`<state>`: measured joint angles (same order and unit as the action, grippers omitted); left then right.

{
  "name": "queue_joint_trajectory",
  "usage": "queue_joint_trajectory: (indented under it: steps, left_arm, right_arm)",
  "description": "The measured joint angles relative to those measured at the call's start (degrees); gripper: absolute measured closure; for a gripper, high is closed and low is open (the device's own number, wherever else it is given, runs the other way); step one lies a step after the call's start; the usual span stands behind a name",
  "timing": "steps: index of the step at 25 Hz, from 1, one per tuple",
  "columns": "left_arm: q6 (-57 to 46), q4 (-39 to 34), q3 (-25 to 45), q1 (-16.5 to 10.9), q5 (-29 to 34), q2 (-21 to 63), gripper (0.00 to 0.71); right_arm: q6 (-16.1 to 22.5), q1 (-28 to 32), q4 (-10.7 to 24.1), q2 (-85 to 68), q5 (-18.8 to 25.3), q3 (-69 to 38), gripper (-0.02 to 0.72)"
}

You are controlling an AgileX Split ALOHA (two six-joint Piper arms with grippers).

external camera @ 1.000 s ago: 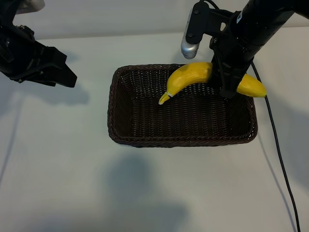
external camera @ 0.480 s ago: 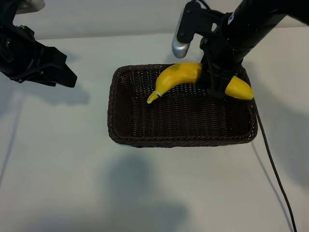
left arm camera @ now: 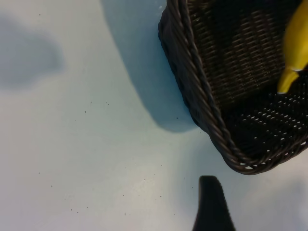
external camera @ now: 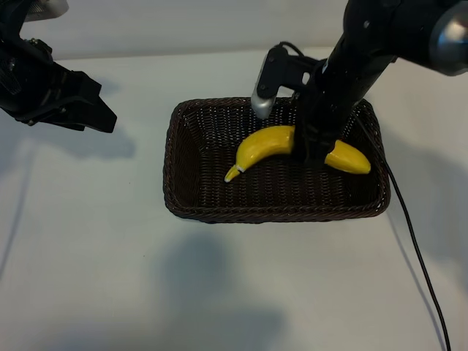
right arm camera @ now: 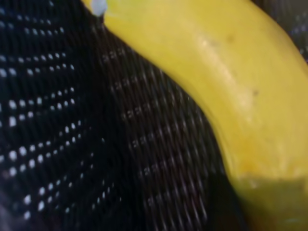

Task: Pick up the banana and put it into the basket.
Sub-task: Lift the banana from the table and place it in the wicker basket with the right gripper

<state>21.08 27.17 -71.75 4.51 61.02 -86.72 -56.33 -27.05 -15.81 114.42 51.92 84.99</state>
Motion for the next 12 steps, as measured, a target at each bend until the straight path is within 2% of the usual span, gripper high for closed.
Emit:
queue_joint_trajectory:
  steps: [12]
  left_arm:
    - [0.0,0.0,0.0,0.0,0.0,0.0,0.208]
  right_arm:
    - [0.1,-0.02,0.67,0.61,-1.9,0.0,0.288]
